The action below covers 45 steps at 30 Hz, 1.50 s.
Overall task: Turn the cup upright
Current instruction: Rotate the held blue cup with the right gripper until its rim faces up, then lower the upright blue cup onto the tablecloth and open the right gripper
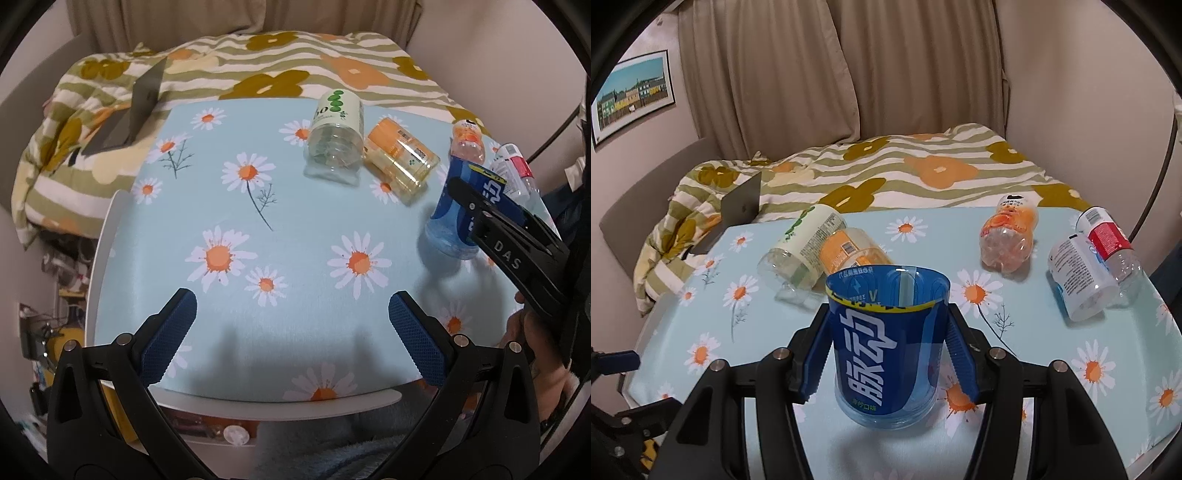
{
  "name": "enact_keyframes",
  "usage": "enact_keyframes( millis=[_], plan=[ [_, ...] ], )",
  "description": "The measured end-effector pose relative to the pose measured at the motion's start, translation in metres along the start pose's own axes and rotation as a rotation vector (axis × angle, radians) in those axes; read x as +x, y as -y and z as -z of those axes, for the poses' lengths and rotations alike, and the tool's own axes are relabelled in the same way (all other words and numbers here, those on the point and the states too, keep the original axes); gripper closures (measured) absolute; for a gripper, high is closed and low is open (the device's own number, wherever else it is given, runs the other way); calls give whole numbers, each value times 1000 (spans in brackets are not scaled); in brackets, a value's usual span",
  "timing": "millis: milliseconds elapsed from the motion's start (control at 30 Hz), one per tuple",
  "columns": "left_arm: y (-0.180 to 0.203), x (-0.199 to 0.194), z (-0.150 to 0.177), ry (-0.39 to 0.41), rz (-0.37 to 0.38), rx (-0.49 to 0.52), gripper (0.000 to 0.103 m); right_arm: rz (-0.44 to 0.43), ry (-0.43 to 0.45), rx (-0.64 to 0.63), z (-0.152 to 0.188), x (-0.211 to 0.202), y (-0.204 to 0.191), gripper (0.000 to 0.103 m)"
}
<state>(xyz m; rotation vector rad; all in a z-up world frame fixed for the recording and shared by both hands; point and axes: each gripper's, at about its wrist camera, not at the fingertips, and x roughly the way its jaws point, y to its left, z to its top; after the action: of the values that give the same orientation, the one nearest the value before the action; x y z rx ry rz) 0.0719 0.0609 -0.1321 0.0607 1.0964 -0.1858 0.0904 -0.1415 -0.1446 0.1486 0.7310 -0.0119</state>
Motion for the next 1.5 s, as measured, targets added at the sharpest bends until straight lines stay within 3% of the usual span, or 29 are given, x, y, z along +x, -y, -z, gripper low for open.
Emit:
enact_keyframes(
  millis=[367,767,1200,1233,1267,1300,1367,1500],
  plan=[
    [-7,10,10,-2,9,34,0,41,15,-64,18,-1,-13,48],
    [-15,7,19,0,17,20,0,8,-6,-101,42,-17,-16,48],
    [-8,-5,21,15,9,-4,0,-16,-47,-89,38,-16,-15,47],
    [-7,-9,20,20,4,-7,0,-15,-59,-87,37,-17,-14,46],
    [-6,-13,20,27,-5,-10,0,-13,-68,-89,35,-19,-14,37],
    [-5,-16,19,30,-11,-15,0,-19,-71,-92,34,-21,-13,20],
    [-2,-25,17,31,-26,-28,0,-43,-76,-90,27,-31,-10,3],
    [12,-53,12,37,-54,-42,0,-59,-97,-100,7,-56,2,1]
  ],
)
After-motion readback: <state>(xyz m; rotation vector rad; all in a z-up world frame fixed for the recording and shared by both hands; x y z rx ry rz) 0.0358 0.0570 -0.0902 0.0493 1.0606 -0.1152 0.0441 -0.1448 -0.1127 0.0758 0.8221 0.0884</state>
